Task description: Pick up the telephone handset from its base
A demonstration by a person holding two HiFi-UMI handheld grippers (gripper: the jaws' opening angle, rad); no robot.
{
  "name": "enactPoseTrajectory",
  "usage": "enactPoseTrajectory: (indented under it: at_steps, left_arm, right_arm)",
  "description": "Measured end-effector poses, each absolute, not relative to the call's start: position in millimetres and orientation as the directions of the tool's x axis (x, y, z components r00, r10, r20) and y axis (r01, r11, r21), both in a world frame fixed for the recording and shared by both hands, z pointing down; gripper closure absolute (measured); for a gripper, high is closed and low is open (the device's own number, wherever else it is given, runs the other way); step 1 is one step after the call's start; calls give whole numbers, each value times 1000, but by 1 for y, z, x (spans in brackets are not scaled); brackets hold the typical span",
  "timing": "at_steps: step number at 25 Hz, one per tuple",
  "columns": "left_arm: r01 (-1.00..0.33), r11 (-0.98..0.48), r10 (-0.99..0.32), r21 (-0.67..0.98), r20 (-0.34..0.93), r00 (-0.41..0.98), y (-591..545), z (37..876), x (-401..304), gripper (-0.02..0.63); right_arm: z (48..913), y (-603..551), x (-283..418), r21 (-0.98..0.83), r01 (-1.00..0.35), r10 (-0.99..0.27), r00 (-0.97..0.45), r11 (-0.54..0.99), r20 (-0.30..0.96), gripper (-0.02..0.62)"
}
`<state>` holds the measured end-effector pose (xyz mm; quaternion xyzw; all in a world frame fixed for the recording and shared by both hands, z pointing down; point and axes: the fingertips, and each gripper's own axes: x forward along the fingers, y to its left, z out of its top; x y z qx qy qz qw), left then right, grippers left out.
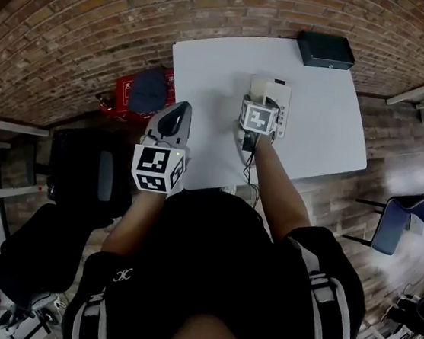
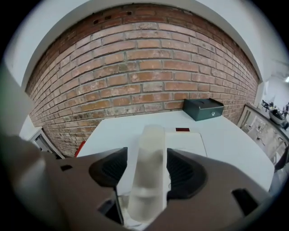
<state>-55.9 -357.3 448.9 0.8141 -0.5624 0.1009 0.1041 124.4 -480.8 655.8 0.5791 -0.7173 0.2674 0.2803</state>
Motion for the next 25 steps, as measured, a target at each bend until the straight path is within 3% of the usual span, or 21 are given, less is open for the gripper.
enactPoseTrajectory:
  at_steps: [12,25]
  left_arm:
    - [-947,-315,-907,67,273,321,-360,448,-75,604]
    - [-927,-361,-896,99,239,375,-372,442,-61,604]
  right_arm:
    - [675,-487,133,-77,-989,-575,-138,129,807,396]
    - [596,-478,117,-161,-969,-740,-247,187,626,397]
